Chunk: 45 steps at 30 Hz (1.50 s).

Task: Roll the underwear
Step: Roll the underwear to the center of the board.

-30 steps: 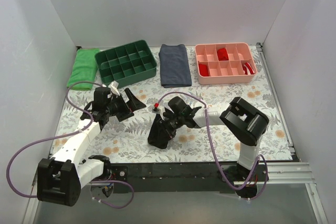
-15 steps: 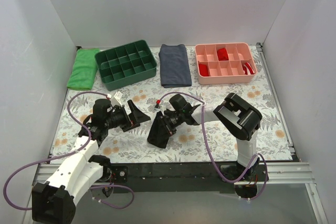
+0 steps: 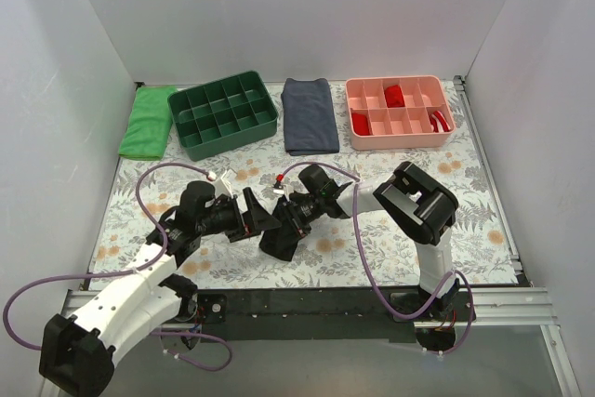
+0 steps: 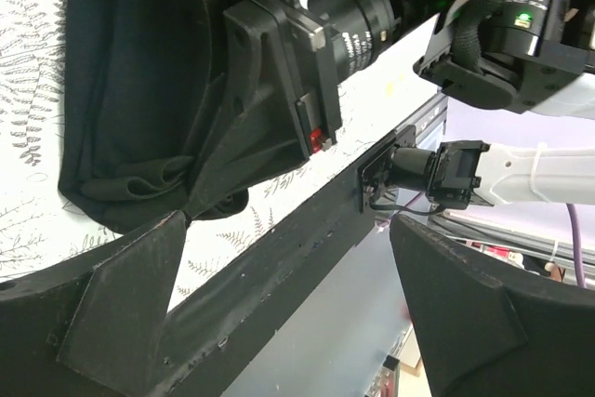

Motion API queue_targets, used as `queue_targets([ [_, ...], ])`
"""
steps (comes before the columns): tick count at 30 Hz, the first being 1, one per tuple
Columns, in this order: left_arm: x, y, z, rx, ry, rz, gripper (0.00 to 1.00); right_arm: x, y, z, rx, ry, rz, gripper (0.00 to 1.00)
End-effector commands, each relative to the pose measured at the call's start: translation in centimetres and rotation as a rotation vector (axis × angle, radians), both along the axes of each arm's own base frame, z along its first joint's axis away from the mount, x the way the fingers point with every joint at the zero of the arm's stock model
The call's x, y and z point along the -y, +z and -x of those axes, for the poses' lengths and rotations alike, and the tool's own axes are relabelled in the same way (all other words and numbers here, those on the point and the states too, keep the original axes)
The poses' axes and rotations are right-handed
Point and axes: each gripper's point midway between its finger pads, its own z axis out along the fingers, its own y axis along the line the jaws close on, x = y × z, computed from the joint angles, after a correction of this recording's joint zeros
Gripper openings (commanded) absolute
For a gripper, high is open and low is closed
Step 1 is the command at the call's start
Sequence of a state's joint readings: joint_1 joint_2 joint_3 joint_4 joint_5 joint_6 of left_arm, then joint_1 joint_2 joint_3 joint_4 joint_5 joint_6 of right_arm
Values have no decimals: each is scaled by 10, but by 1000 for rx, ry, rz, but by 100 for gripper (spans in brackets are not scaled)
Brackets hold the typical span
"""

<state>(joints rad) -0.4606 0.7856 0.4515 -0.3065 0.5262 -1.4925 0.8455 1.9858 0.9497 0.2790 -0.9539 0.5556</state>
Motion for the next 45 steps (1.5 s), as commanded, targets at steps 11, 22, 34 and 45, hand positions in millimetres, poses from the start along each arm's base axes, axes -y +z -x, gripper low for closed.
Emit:
queue_targets([
  [11, 8, -15, 8, -35, 5, 62, 91, 2, -7, -12, -16, -33, 27, 1],
  [22, 19, -11, 8, -61, -21, 153, 94, 4, -9, -13, -6, -39, 37, 1],
  [34, 22, -20, 16, -84, -56, 179, 95, 2, -7, -19, 0, -46, 32, 1],
  [45, 27, -31, 8, -61, -55, 204, 97, 5, -10, -18, 0, -48, 36, 1],
])
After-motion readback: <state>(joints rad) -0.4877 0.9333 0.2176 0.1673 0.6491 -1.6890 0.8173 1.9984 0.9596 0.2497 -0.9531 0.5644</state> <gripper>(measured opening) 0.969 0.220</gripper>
